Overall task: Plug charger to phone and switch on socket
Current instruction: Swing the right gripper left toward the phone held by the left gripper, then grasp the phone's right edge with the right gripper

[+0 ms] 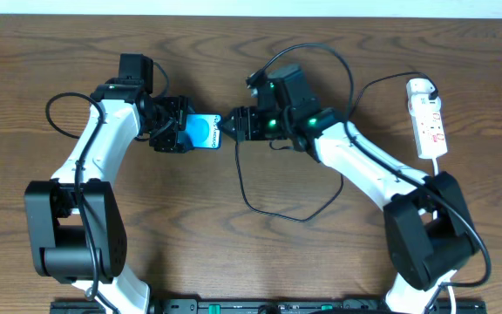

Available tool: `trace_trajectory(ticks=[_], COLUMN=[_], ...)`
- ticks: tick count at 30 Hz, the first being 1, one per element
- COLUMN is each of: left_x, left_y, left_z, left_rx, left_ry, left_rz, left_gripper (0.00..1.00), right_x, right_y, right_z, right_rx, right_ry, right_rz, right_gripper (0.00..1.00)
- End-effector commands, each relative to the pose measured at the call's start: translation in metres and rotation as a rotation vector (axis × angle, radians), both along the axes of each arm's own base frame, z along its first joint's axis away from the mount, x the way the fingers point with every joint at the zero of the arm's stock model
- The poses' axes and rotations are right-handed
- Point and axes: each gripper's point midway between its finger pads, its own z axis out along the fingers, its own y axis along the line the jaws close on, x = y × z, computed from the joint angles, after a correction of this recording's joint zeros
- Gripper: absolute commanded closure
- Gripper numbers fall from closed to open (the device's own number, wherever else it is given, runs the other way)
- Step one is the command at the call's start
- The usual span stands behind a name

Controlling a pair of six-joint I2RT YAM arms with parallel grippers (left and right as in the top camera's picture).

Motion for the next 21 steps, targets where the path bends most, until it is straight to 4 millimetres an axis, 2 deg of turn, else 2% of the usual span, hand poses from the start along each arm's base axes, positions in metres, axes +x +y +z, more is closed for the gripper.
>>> trace_trajectory(ticks=[1,7,13,17,21], left_x=[0.004,0.003,0.000,-0.002,-0.003], left_y=[-0.006,-0.011,-0.024,-0.031,-0.034], left_z=[0.017,0.019,0.019,0.019,0.019], left_rx=[-0.039,-0.055,-0.056,-0.060,-0.065], left_ry=[-0.038,-0.037,-0.036,-0.030,-0.020], left_rz=[-0.008,-0.017,-0.052,-0.058,-0.047], left_gripper=[0.44,0.44,0.44,0.44,0.44], right_x=[0.001,-0.002,0.001,0.004,0.003], right_y=[0.008,0.017,0.026,0.027,0.030], right_z=[-0.001,-0.008,-0.014,-0.019,-0.030], right_rx=[0.008,-0.004,-0.008,-0.006,-0.012], right_ry=[0.010,0.019,0.007,0.032,0.058], right_rz=[-0.007,-0.022,-0.049,-0.087,-0.091], right_gripper=[0.37,0.43,0.49,0.56,0.60])
